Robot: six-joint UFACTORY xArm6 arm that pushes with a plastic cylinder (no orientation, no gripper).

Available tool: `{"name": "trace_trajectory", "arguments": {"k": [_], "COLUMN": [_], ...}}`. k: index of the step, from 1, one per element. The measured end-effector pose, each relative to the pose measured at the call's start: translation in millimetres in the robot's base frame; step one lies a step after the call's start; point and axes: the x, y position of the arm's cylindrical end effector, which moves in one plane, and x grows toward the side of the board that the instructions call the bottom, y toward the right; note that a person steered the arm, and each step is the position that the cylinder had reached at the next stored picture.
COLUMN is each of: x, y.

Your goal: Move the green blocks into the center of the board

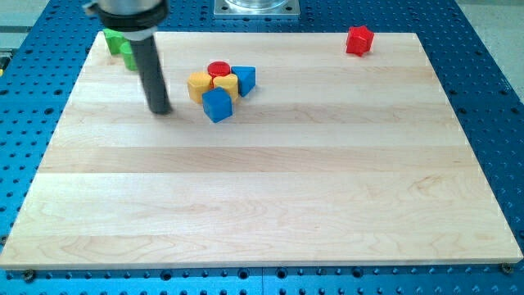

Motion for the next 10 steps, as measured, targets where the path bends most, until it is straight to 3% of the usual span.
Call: {"name": "trace_trajectory", "arguments": {"k": [1, 3, 4, 5, 6, 8, 10], "x": [-51, -67, -101, -154, -172, -95, -80], "y": [-3, -92, -135, -135, -102, -5, 5]}}
